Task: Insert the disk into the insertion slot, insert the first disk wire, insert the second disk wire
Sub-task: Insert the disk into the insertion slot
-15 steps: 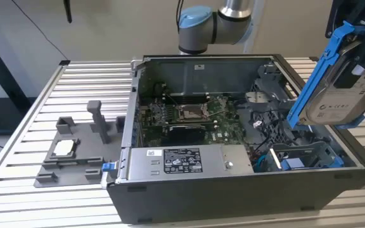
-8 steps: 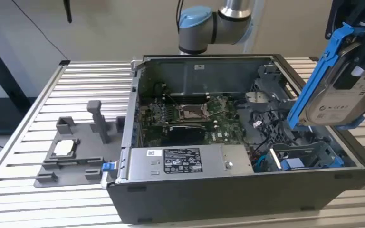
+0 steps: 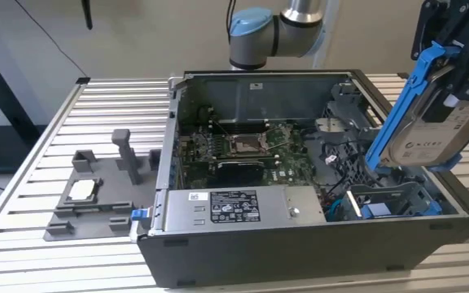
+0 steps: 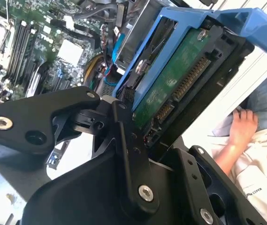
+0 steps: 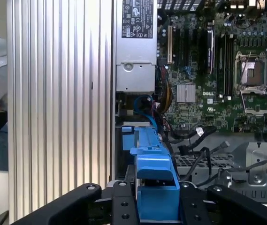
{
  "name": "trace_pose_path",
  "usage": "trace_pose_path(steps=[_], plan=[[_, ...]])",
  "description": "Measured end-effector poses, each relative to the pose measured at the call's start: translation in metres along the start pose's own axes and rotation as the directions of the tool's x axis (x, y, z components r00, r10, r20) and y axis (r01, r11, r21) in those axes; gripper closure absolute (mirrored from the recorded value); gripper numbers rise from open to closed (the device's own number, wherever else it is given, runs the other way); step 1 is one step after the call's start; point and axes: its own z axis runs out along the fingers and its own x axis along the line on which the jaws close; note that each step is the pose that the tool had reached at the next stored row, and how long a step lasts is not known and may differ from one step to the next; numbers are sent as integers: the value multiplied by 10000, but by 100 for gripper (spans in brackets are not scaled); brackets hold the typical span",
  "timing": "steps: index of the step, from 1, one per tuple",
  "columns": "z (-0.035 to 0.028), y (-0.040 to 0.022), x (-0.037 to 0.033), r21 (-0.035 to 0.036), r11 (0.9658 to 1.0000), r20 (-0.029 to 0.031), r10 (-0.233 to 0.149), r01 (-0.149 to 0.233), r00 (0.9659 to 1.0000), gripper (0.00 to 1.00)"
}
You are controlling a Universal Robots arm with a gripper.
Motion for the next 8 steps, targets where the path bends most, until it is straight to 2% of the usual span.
trace_pose_path(steps=[5, 8], plan=[[65, -2, -8, 4, 10000, 0, -34, 34, 10000, 67], [69, -2, -8, 4, 10000, -2, -39, 39, 10000, 67]])
